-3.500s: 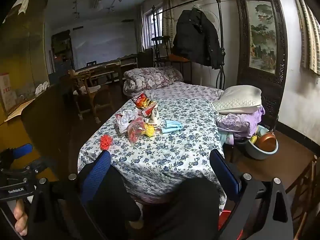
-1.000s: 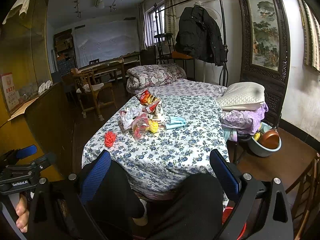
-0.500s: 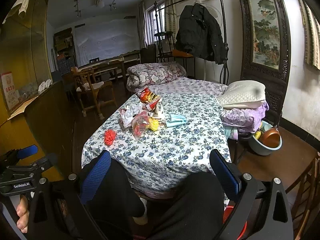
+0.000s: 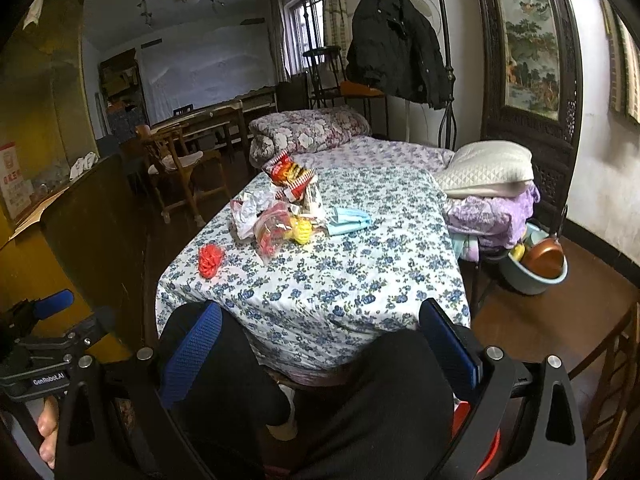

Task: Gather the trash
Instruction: 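Grasp the red mesh net with the left tool while the right tool grasps the clear pink-labelled wrapper, then carry the net and wrapper in both tools toward the red wastebasket, then open the left tool over the basket dropping the net while the right tool drops the wrapper, then move both open tools back toward the items on the bed, then grasp the white crumpled tissue with the left tool while the right tool grasps the blue face mask, then carry the tissue and mask in both tools to the red wastebasket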

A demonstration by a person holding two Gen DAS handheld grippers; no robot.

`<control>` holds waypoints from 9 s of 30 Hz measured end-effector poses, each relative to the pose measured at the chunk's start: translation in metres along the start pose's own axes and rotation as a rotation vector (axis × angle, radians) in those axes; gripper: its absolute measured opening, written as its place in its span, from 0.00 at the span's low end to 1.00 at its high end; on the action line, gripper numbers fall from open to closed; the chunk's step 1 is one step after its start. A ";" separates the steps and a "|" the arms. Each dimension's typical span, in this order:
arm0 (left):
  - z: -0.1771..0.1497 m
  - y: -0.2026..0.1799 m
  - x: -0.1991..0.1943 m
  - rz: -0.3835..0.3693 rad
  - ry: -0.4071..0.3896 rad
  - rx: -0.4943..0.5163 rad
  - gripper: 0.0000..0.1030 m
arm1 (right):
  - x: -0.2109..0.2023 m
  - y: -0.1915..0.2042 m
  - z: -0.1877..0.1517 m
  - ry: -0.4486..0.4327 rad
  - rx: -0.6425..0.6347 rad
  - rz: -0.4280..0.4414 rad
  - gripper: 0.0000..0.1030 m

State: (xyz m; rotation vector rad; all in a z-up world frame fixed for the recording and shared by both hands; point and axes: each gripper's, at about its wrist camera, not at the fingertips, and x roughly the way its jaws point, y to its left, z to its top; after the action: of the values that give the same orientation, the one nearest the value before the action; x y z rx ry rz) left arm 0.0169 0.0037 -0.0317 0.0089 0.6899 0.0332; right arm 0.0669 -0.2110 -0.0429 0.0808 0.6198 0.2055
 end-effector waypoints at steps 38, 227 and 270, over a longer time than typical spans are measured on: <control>0.050 0.022 0.231 -0.027 0.135 -0.075 0.48 | 0.175 -0.033 0.017 0.128 0.086 0.215 0.94; 0.088 0.047 0.262 -0.156 0.210 -0.162 0.34 | 0.198 -0.090 0.050 0.245 0.210 0.129 0.85; 0.120 -0.008 0.184 -0.228 0.060 -0.055 0.34 | 0.172 -0.096 0.123 -0.052 0.231 0.149 0.21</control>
State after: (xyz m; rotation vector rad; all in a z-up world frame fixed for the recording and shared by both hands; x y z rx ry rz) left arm 0.2350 0.0018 -0.0560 -0.1238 0.7458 -0.1669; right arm 0.2909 -0.2696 -0.0539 0.3553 0.5842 0.2742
